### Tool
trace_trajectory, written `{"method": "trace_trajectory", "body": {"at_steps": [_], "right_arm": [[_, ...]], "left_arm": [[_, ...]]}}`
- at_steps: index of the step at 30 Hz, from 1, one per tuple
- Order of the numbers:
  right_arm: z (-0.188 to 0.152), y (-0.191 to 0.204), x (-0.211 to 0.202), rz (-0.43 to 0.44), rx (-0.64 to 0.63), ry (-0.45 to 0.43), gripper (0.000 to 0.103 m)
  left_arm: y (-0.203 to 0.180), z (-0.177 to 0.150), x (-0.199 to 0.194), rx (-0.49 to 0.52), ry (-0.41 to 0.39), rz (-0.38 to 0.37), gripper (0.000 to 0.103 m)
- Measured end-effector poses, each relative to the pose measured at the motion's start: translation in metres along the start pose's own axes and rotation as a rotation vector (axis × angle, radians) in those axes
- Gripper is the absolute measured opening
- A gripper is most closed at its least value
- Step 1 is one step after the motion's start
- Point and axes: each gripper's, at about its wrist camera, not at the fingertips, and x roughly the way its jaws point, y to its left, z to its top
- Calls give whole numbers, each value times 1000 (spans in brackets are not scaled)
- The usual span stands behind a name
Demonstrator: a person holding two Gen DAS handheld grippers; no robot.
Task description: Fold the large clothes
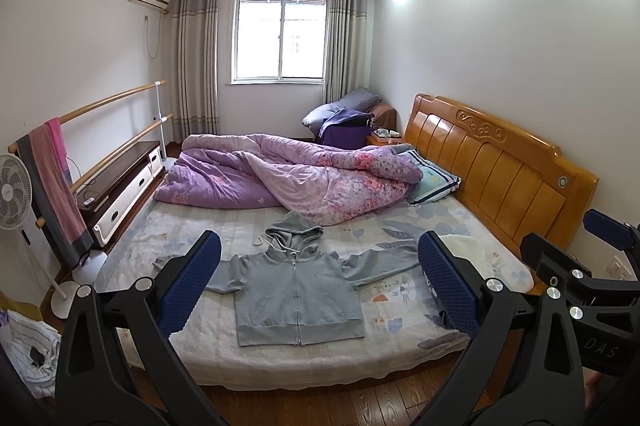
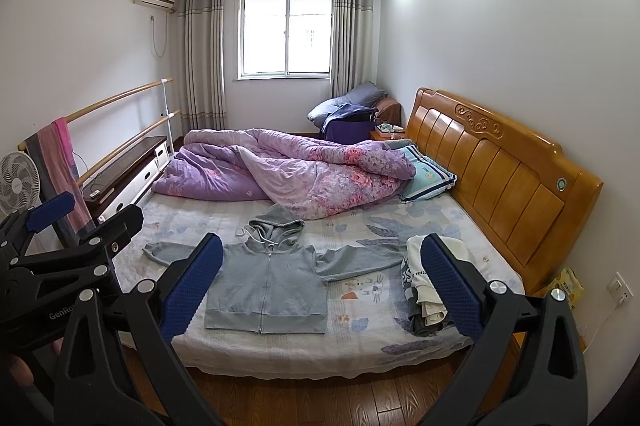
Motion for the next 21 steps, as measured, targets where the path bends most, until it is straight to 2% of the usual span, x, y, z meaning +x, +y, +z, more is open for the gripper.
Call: {"method": "trace_trajectory", "body": {"at_steps": [21], "right_arm": [[1,4,1,3,-4,3,96]], "left_arm": [[7,4,-8,-8,4,7,98]]}}
